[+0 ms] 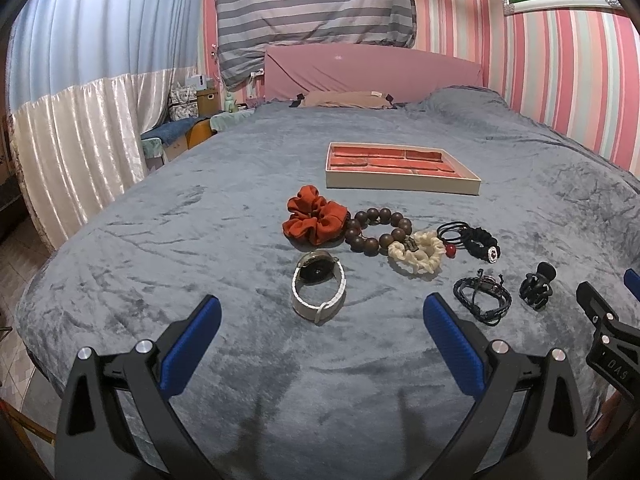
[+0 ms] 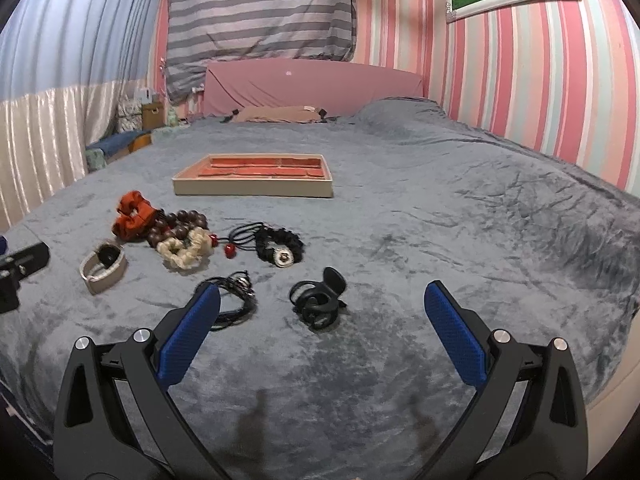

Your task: Organize jewelry

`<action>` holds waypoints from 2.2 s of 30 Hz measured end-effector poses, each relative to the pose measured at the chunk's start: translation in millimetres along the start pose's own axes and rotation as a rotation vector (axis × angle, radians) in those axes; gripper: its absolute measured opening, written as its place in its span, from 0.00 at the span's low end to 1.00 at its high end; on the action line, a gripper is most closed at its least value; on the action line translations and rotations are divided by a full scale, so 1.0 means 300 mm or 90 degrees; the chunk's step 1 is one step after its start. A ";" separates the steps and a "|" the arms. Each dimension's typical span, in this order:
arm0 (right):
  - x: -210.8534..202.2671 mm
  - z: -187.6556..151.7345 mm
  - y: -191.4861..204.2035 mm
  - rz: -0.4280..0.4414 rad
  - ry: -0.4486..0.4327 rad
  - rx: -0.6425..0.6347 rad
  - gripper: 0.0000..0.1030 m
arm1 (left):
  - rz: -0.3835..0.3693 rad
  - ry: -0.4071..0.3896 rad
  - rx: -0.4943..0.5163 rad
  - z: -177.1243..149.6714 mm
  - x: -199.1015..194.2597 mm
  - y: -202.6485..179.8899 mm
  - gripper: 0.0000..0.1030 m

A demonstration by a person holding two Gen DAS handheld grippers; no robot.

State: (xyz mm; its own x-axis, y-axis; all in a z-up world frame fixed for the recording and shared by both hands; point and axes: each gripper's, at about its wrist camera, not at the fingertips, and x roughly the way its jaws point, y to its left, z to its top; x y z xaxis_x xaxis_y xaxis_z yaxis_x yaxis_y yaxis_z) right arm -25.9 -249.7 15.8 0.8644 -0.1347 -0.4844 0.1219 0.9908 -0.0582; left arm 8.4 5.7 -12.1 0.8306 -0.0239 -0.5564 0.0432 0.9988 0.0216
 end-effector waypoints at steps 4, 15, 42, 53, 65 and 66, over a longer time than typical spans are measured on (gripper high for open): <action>0.002 0.001 0.009 -0.001 0.005 -0.010 0.96 | -0.001 -0.001 0.000 -0.001 0.001 0.000 0.96; 0.013 0.002 0.018 -0.007 0.016 -0.018 0.96 | -0.005 0.001 0.001 0.003 0.014 0.001 0.96; 0.163 0.017 0.108 0.031 0.063 -0.012 0.96 | -0.020 0.042 0.000 0.050 0.180 0.088 0.96; 0.295 -0.005 0.192 0.046 0.113 -0.011 0.85 | -0.017 0.087 -0.005 0.042 0.333 0.164 0.96; 0.374 -0.035 0.197 0.048 0.168 0.008 0.63 | -0.022 0.127 -0.004 0.020 0.426 0.198 0.95; 0.381 -0.038 0.197 0.050 0.175 0.009 0.60 | -0.023 0.130 -0.003 0.017 0.434 0.198 0.95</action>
State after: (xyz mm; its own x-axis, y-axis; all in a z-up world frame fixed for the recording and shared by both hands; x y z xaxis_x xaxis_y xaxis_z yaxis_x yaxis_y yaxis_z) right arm 74.7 -206.3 -52.9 0.7074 -0.0480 -0.7052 0.0679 0.9977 0.0003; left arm 121.9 61.6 -78.9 0.6989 -0.0517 -0.7134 0.0683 0.9977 -0.0054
